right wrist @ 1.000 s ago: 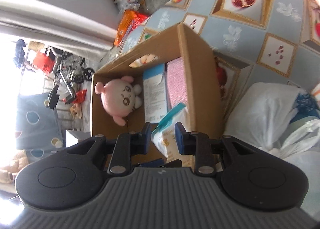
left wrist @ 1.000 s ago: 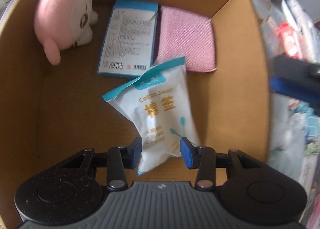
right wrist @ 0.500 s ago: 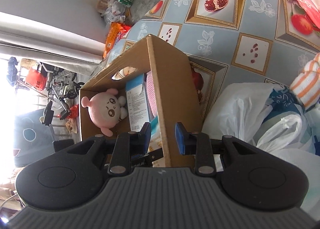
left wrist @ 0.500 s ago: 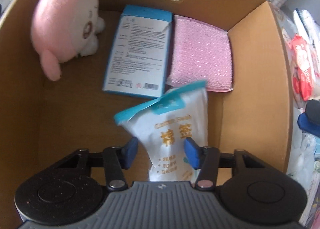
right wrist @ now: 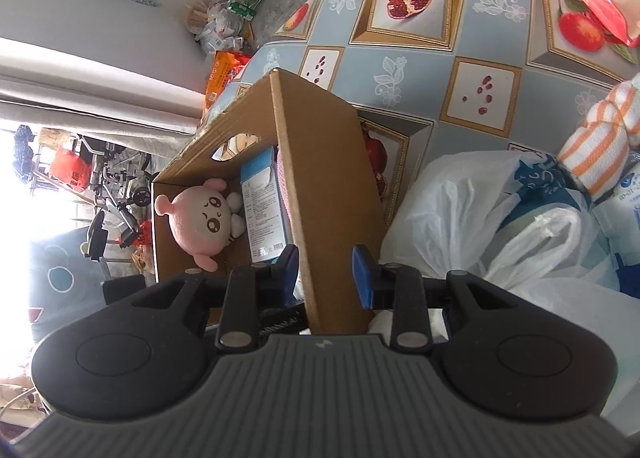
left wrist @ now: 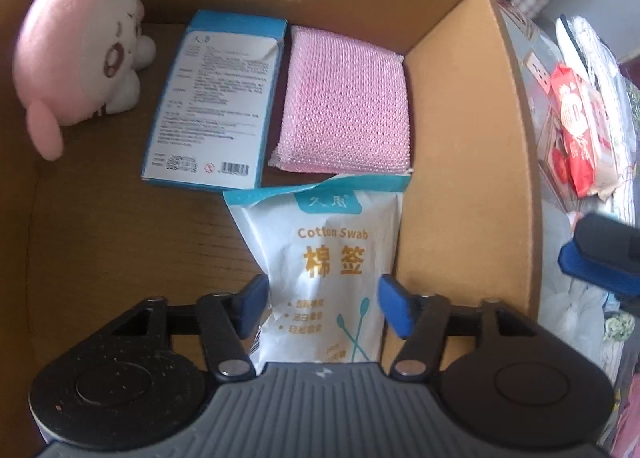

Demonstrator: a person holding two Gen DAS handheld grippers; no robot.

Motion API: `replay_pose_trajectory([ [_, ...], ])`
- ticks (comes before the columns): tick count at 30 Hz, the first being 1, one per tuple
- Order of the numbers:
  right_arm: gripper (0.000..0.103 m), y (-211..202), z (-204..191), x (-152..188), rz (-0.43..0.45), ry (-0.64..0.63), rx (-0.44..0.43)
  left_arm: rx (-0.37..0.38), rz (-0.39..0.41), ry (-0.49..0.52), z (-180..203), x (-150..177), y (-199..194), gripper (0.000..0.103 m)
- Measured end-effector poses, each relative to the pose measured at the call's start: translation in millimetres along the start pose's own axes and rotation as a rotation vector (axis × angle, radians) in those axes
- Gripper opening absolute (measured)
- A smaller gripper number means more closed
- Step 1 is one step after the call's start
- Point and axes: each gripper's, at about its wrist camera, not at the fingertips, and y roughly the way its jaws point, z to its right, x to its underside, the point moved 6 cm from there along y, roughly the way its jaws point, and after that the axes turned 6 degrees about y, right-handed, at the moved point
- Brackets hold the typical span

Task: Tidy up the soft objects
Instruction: 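Move both tools back to the blue-and-white packet among the towels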

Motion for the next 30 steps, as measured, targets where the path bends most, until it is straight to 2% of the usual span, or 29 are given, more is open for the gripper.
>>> replay_pose_trajectory([
  [4, 0.035, -10, 11, 1, 0.018, 0.015, -0.021, -0.060, 0.033, -0.029, -4, -5, -18, 0.079],
  [6, 0.042, -16, 16, 1, 0.030, 0.022, -0.037, -0.103, 0.058, -0.046, -7, -8, -30, 0.079],
  [11, 0.045, -38, 35, 6, 0.070, 0.043, -0.072, -0.220, 0.153, -0.069, -5, -19, -74, 0.079],
  [14, 0.046, -55, 55, 9, 0.082, 0.068, -0.076, -0.247, 0.225, -0.065, 4, -29, -103, 0.079],
  [18, 0.046, -81, 89, 13, 0.094, 0.098, -0.041, -0.218, 0.271, -0.039, 42, -33, -127, 0.079],
  [21, 0.046, -103, 117, 12, 0.103, 0.118, 0.000, -0.174, 0.292, 0.010, 80, -35, -127, 0.079],
  [26, 0.046, -137, 162, 8, 0.138, 0.151, 0.041, -0.114, 0.275, 0.107, 142, -30, -102, 0.079],
  [30, 0.046, -149, 197, 2, 0.162, 0.248, 0.033, -0.083, 0.253, 0.252, 191, -20, -82, 0.076],
])
